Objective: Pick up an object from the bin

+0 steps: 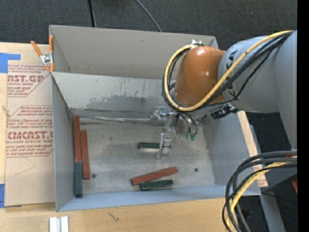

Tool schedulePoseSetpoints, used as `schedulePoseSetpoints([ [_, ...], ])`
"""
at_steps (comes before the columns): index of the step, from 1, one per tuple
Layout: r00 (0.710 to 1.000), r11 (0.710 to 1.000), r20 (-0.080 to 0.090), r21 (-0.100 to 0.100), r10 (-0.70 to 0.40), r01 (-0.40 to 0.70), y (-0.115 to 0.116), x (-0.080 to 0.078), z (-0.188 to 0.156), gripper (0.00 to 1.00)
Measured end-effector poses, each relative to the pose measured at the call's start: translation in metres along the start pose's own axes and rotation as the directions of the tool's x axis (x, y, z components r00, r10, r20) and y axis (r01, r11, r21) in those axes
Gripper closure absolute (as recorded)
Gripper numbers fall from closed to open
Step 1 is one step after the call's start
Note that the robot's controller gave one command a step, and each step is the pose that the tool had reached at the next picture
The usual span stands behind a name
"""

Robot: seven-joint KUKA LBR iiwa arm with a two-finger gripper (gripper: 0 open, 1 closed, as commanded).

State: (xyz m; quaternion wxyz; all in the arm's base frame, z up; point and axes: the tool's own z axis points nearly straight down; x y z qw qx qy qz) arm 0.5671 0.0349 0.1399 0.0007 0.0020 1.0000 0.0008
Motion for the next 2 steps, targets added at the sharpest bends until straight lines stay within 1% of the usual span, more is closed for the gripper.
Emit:
schedulePoseSetpoints([
  [1,0.999,0.999,0.001,0.001,-0.034,0.034,-0.0136,-0.0022,0.0701,0.00],
  [2,0.999,0.999,0.000,0.000,0.051,-0.051,-0.0174,0.0064,0.0692,1.00],
])
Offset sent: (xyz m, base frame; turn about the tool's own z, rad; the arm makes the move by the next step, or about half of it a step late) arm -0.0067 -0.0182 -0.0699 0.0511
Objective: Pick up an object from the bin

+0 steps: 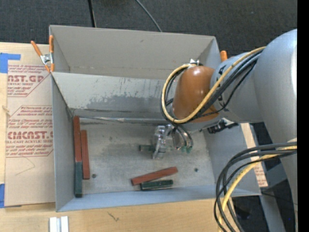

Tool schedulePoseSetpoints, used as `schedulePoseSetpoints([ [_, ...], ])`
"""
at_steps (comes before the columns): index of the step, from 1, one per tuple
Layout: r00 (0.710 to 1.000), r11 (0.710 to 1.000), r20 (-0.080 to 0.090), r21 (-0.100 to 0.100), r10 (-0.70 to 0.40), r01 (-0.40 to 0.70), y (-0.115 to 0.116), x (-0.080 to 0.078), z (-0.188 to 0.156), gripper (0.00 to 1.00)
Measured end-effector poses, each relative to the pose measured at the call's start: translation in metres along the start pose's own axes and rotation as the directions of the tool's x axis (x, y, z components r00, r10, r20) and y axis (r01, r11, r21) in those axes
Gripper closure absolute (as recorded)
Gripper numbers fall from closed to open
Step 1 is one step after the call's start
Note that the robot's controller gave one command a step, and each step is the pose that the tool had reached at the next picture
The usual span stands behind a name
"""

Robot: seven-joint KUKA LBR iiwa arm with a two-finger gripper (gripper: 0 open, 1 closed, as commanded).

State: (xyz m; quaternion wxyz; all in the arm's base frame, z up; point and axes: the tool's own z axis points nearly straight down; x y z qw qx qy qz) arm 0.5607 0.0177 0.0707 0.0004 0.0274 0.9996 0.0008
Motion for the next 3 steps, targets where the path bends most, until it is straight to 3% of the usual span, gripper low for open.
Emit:
schedulePoseSetpoints([
  [2,1.000,1.000,-0.006,0.001,0.000,0.000,0.000,0.002,-0.008,1.00],
  [3,1.000,1.000,-0.010,0.001,0.000,0.000,0.000,0.003,-0.036,1.00],
])
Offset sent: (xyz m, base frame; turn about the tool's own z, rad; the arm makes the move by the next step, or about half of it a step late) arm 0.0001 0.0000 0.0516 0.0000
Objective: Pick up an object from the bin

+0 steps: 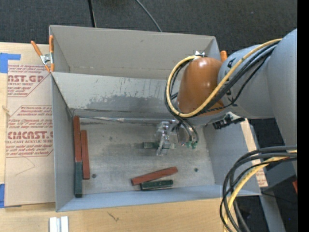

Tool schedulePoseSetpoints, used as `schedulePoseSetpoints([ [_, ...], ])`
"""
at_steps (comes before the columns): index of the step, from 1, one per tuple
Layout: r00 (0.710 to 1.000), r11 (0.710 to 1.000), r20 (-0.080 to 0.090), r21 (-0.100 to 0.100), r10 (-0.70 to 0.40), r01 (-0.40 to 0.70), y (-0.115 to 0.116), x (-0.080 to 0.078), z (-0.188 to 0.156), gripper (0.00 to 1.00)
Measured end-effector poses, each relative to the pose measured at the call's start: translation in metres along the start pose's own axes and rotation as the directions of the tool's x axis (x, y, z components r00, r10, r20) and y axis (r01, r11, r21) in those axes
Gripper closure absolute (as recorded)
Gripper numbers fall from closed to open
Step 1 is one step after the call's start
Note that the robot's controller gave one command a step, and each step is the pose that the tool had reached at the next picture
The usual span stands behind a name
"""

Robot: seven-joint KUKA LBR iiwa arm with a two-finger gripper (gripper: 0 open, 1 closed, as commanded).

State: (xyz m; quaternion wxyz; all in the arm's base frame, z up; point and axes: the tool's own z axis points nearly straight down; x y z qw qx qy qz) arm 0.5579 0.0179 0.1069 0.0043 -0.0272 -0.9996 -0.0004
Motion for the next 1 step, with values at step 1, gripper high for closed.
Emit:
schedulePoseSetpoints([
  [1,1.000,1.000,0.007,0.000,0.000,0.000,0.0001,-0.0016,-0.0225,1.00],
])
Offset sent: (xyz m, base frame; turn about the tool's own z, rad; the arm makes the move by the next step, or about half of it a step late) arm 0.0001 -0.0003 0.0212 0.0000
